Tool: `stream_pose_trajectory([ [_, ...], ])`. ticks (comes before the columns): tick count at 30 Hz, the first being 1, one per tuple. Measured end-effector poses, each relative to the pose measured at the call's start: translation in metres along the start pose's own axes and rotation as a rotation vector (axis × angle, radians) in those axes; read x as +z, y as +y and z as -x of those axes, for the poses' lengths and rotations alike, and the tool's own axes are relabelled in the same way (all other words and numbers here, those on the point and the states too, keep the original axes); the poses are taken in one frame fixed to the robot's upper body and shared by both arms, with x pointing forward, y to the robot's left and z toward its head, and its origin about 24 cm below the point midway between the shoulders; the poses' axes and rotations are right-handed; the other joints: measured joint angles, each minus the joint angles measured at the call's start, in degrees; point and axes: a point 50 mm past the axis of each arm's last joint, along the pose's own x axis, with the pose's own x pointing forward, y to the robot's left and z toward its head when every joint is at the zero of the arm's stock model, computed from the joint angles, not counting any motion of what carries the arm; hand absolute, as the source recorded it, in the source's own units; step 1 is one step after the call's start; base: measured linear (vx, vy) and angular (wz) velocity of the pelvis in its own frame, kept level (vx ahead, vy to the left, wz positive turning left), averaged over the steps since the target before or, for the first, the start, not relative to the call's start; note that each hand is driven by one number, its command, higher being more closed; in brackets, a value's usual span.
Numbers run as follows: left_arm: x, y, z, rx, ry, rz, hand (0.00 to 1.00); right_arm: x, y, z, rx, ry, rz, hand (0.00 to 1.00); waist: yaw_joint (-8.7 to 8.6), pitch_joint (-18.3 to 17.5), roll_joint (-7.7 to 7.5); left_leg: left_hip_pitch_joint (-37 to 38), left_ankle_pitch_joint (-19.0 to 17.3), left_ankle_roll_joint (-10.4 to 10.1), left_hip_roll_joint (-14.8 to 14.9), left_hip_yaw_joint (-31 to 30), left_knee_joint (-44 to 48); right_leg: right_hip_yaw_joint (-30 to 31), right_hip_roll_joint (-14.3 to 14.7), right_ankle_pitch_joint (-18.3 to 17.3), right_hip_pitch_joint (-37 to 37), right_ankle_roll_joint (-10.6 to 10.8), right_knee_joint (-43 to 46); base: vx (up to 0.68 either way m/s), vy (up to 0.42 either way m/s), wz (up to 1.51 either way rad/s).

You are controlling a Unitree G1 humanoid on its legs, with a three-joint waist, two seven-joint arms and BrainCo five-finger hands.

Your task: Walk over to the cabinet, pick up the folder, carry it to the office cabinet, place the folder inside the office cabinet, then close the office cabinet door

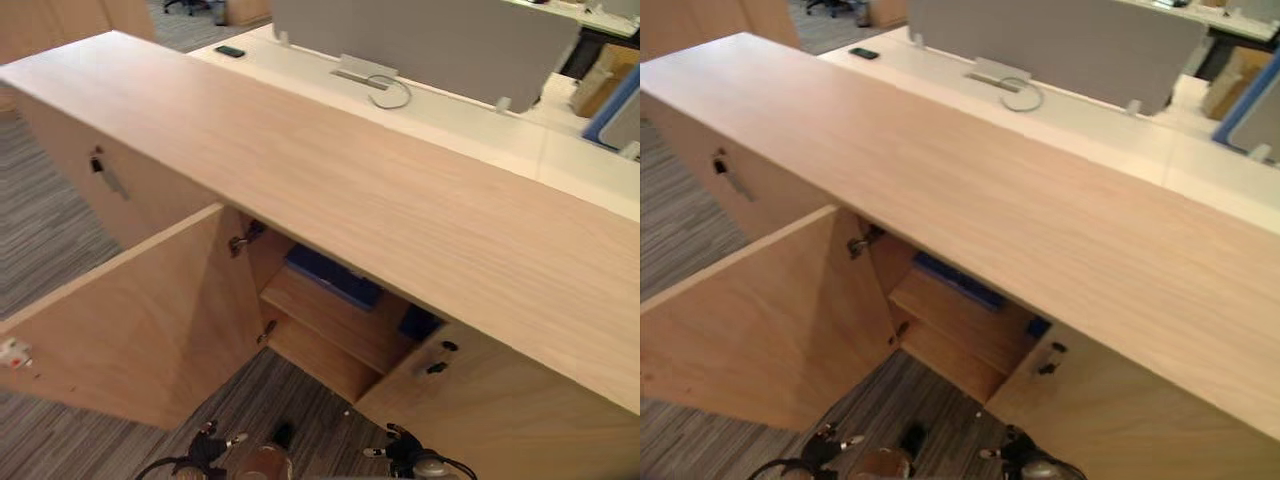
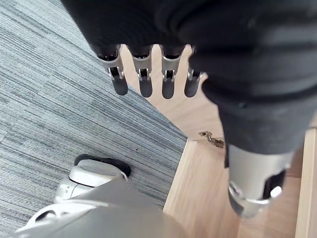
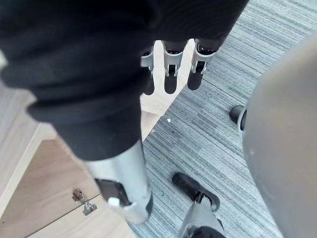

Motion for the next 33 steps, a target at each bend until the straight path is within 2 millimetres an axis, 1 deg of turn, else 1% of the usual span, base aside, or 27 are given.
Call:
stream_pose_trajectory([
  [1, -0.002, -0.001, 0.001, -0.002, 0.007, 0.006, 0.0, -0.001, -0.006, 0.0, -0.013, 0.007, 0.004, 0.0, 0.05, 0.1, 0.73, -1.8, -1.6, 0.0, 2.6, 8.6, 5.9, -0.2, -0.4, -0.5, -0.1, 0.8, 1.3, 0.04, 0.159, 0.23],
  [2, -0.005, -0.002, 0.002, -0.003, 0.013, 0.012, 0.0, -0.001, -0.008, 0.0, -0.019, 0.006, 0.006, 0.0, -0.04, -0.2, 1.6, -1.7, -3.0, 0.6, 3.1, 10.7, 5.6, -0.1, -0.2, -0.9, -0.1, 1.3, 2.1, 0.08, 0.174, 0.21],
  [3, -0.008, 0.001, 0.003, 0.001, 0.025, 0.007, 0.0, -0.004, -0.009, 0.0, -0.022, 0.018, -0.002, 0.0, 0.14, 0.0, 0.88, -1.1, -2.4, 0.9, 2.1, 10.7, 4.3, 0.1, -1.4, -1.5, -0.4, 1.6, 2.8, 0.12, 0.163, 0.31],
  [4, -0.009, 0.005, 0.003, 0.007, 0.026, -0.004, 0.0, -0.011, -0.005, 0.002, -0.019, 0.034, -0.049, 0.0, -0.22, -0.4, -0.6, 0.6, -0.4, 1.8, -0.4, 9.8, -1.1, 1.0, -2.3, -2.0, -0.7, 0.7, 1.9, 0.1, 0.115, 0.58],
  [5, -0.009, 0.006, 0.003, 0.002, 0.026, -0.02, 0.0, -0.011, -0.004, 0.002, -0.019, 0.035, -0.08, 0.0, -1.07, -0.6, -0.88, 1.6, 2.1, 2.3, -2.6, 8.4, -5.7, 2.0, -2.6, -2.0, -1.0, 0.0, 0.8, 0.09, 0.089, 0.72],
  [6, -0.009, 0.005, 0.003, -0.001, 0.026, -0.021, 0.0, -0.011, -0.005, 0.002, -0.02, 0.033, -0.086, 0.0, -1.42, -0.8, -0.8, 2.1, 3.2, 2.5, -3.6, 7.6, -7.6, 2.1, -2.9, -2.0, -1.0, -0.3, 0.6, 0.06, 0.073, 0.85],
  [7, -0.01, 0.004, 0.003, -0.014, 0.028, -0.03, 0.0, -0.01, -0.006, 0.002, -0.023, 0.032, -0.096, 0.0, -1.84, -1.0, -0.98, 3.7, 5.1, 2.7, -5.0, 7.1, -11.7, 2.1, -3.9, -1.6, -0.9, -0.9, 0.6, 0.08, 0.084, 0.69],
  [8, -0.013, 0.002, 0.004, -0.025, 0.035, -0.044, 0.0, -0.011, -0.006, 0.002, -0.025, 0.034, -0.101, 0.0, -1.56, -1.0, -0.91, 5.7, 7.0, 2.9, -5.8, 6.6, -15.6, 1.8, -4.6, -1.3, -0.5, -1.2, 0.7, 0.08, 0.081, 0.51],
  [9, -0.016, 0.002, 0.005, -0.033, 0.041, -0.058, 0.0, -0.011, -0.006, 0.002, -0.026, 0.035, -0.106, 0.0, -1.38, -1.0, -0.88, 6.8, 7.9, 3.1, -6.1, 6.2, -17.6, 1.8, -4.7, -1.2, -0.4, -1.4, 0.7, 0.07, 0.032, 0.27],
  [10, -0.021, 0.001, 0.007, -0.046, 0.053, -0.079, 0.0, -0.012, -0.007, 0.002, -0.027, 0.036, -0.116, 0.0, -1.36, -1.4, -0.49, 8.2, 9.5, 3.3, -6.2, 5.3, -20.6, 1.7, -4.7, -0.5, -0.3, -1.7, 0.9, 0.05, 0.018, 0.21],
  [11, -0.022, 0.001, 0.007, -0.053, 0.057, -0.097, 0.0, -0.012, -0.007, 0.002, -0.03, 0.036, -0.13, 0.0, -1.35, -1.7, -0.42, 9.1, 11.0, 3.2, -6.3, 4.4, -22.3, 1.5, -4.6, -0.1, -0.3, -1.7, 1.3, 0.05, 0.015, 0.25],
  [12, -0.022, 0.001, 0.007, -0.059, 0.056, -0.11, 0.0, -0.012, -0.008, 0.002, -0.032, 0.036, -0.137, 0.0, -1.29, -1.7, -0.35, 9.5, 11.4, 3.2, -6.3, 4.0, -22.9, 1.3, -4.6, 0.2, -0.2, -1.3, 1.8, 0.04, 0.008, 0.33],
  [14, -0.023, -0.001, 0.008, -0.076, 0.06, -0.132, 0.0, -0.012, -0.011, 0.002, -0.04, 0.036, -0.146, 0.0, -1.3, -1.6, 0.33, 10.4, 11.9, 3.5, -6.3, 2.0, -23.3, -1.0, -4.9, 0.8, 0.2, -0.6, 4.4, 0.03, -0.018, 0.38],
  [17, -0.029, -0.005, 0.009, -0.095, 0.08, -0.16, 0.0, -0.011, -0.013, 0.002, -0.047, 0.032, -0.144, 0.0, -1.28, -1.7, 1.66, 11.5, 12.1, 3.5, -6.3, -0.5, -23.7, -2.3, -5.5, 0.8, 0.3, -0.6, 8.5, 0.02, -0.067, 0.43],
  [18, -0.031, -0.007, 0.01, -0.105, 0.088, -0.161, 0.0, -0.008, -0.017, 0.002, -0.056, 0.02, -0.14, 0.0, -1.44, -1.7, 2.75, 11.6, 12.2, 3.4, -5.9, -1.6, -23.8, -0.8, -5.4, 0.3, -0.4, -0.8, 10.3, -0.01, -0.083, 0.34],
  [20, -0.034, -0.009, 0.011, -0.107, 0.095, -0.156, 0.0, -0.006, -0.017, 0.002, -0.056, 0.009, -0.137, 0.0, -1.35, -1.6, 3.22, 11.5, 12.4, 3.2, -5.6, -2.4, -23.8, 1.2, -4.6, -0.1, -0.3, -1.0, 10.2, -0.04, -0.09, 0.29],
  [21, -0.034, -0.009, 0.012, -0.107, 0.096, -0.147, 0.0, -0.005, -0.017, 0.001, -0.053, 0.006, -0.135, 0.0, -1.04, -1.7, 3.41, 11.5, 12.5, 3.0, -5.4, -2.8, -23.8, 1.8, -4.1, -0.1, -0.2, -1.0, 9.7, -0.07, -0.148, 0.24],
  [23, -0.036, -0.01, 0.012, -0.104, 0.101, -0.126, 0.0, -0.004, -0.015, 0.001, -0.046, 0.004, -0.127, 0.0, -0.84, -1.8, 3.71, 11.3, 12.8, 2.5, -4.8, -3.5, -23.8, 1.8, -3.0, -0.1, 0.4, -1.0, 7.3, -0.11, -0.236, 0.11],
  [24, -0.039, -0.009, 0.013, -0.09, 0.112, -0.084, 0.0, -0.005, -0.014, 0.001, -0.043, 0.011, -0.122, 0.0, -0.66, -2.0, 3.54, 11.0, 13.3, 1.8, -4.5, -3.8, -23.8, 1.7, -1.4, 0.1, 1.7, -1.3, 3.9, -0.09, -0.215, 0.06],
  [25, -0.039, -0.009, 0.014, -0.088, 0.115, -0.076, 0.0, -0.006, -0.014, 0.001, -0.043, 0.013, -0.122, 0.0, -0.56, -2.1, 3.5, 10.8, 13.3, 1.7, -4.5, -3.9, -23.8, 1.7, -1.2, 0.0, 1.8, -1.3, 3.3, -0.1, -0.224, 0.07],
  [26, -0.041, -0.01, 0.014, -0.08, 0.121, -0.038, 0.0, -0.007, -0.016, 0.002, -0.047, 0.015, -0.122, 0.0, -0.22, -2.4, 3.31, 10.0, 13.8, 1.1, -4.5, -3.9, -23.9, 1.6, -0.7, -0.6, 1.9, -1.3, 2.0, -0.07, -0.136, 0.05],
  [27, -0.041, -0.009, 0.014, -0.075, 0.125, -0.025, 0.0, -0.007, -0.016, 0.002, -0.049, 0.015, -0.121, 0.0, -0.19, -2.3, 3.42, 9.6, 14.1, 0.7, -4.4, -4.0, -23.9, 1.5, -0.5, -1.0, 1.8, -1.0, 1.5, -0.12, -0.221, 0.09],
  [28, -0.044, -0.01, 0.015, -0.069, 0.138, -0.004, 0.0, -0.007, -0.017, 0.002, -0.052, 0.016, -0.122, 0.0, -0.1, -2.1, 3.32, 9.0, 14.6, 0.1, -4.4, -4.1, -24.2, 1.3, -0.3, -2.4, 1.8, -0.6, 0.8, -0.14, -0.213, 0.14],
  [29, -0.046, -0.009, 0.015, -0.061, 0.149, 0.022, 0.0, -0.007, -0.019, 0.002, -0.055, 0.016, -0.123, 0.0, 0.03, -1.9, 3.19, 8.5, 15.0, -0.5, -4.3, -4.4, -24.2, 0.6, -0.2, -3.6, 1.8, 0.6, 0.5, -0.16, -0.234, 0.2],
  [31, -0.051, -0.009, 0.017, -0.051, 0.167, 0.052, 0.0, -0.011, -0.02, 0.002, -0.061, 0.026, -0.129, 0.0, 0.15, -1.9, 3.2, 8.5, 15.6, -1.4, -3.4, -5.5, -24.2, -0.6, 0.9, -4.5, 2.0, -0.2, 0.8, -0.13, -0.203, 0.29],
  [33, -0.052, -0.008, 0.017, -0.041, 0.171, 0.071, 0.0, -0.013, -0.021, 0.003, -0.063, 0.031, -0.132, 0.0, 0.45, -1.8, 2.98, 8.3, 16.1, -2.0, -2.9, -6.7, -24.2, -1.9, 1.8, -4.7, 2.3, -0.3, 0.8, -0.06, -0.138, 0.31],
])
